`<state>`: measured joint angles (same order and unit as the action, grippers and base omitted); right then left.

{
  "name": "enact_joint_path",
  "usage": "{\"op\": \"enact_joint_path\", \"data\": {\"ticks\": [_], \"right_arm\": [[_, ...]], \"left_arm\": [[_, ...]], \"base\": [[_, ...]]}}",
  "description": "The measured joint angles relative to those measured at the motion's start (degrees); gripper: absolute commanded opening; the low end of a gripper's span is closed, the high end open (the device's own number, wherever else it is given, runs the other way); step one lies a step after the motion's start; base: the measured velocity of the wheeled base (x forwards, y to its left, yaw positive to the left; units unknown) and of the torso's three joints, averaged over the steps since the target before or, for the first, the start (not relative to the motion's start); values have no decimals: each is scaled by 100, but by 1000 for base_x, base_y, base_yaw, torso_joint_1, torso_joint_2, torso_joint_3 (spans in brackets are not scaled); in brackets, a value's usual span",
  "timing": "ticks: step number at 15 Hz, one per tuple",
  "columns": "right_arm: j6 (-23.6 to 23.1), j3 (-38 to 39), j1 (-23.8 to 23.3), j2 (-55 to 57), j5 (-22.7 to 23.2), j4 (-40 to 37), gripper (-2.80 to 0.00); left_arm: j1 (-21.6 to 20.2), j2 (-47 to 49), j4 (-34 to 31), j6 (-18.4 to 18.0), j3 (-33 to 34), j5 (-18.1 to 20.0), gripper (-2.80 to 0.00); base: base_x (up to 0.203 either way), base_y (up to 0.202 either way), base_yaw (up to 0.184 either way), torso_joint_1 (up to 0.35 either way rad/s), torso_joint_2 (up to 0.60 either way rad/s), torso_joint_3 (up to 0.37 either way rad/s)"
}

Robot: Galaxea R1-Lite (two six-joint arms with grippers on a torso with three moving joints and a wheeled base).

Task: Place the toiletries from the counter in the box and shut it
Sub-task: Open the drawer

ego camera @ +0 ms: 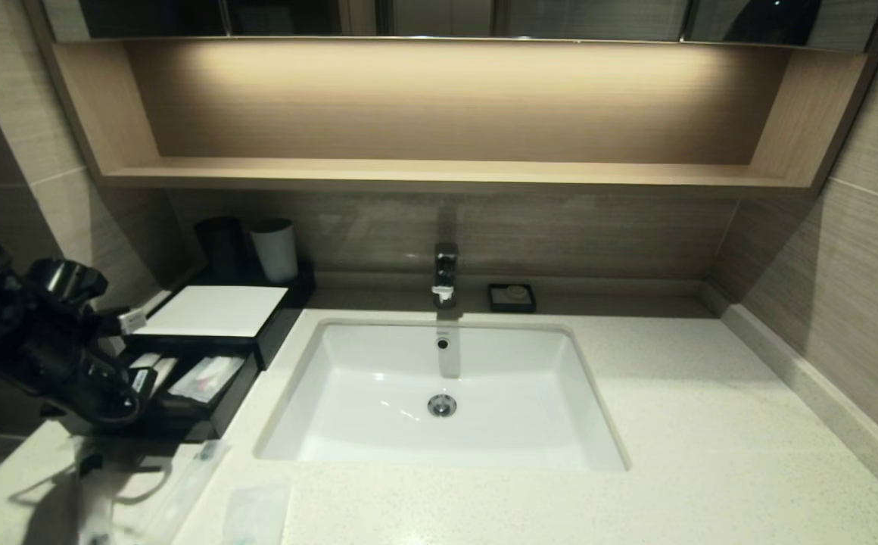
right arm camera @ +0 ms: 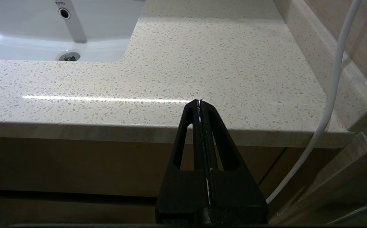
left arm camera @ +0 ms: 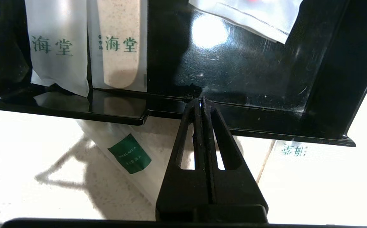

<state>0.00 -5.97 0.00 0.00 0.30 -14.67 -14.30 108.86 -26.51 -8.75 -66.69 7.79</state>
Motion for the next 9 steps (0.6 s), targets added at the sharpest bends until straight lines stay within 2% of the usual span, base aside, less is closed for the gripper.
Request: {"op": "enact_joint_path", "data": {"ticks": [7, 9], "right_arm": [[0, 0, 0, 0, 0, -2, -280], [1, 0, 0, 0, 0, 0, -280]], "left_arm": [[0, -671, 128, 146, -130, -3, -280], [0, -1006, -289, 249, -176, -249, -280]], "base": [[0, 0, 0, 0, 0, 0], [0, 0, 0, 0, 0, 0]]}}
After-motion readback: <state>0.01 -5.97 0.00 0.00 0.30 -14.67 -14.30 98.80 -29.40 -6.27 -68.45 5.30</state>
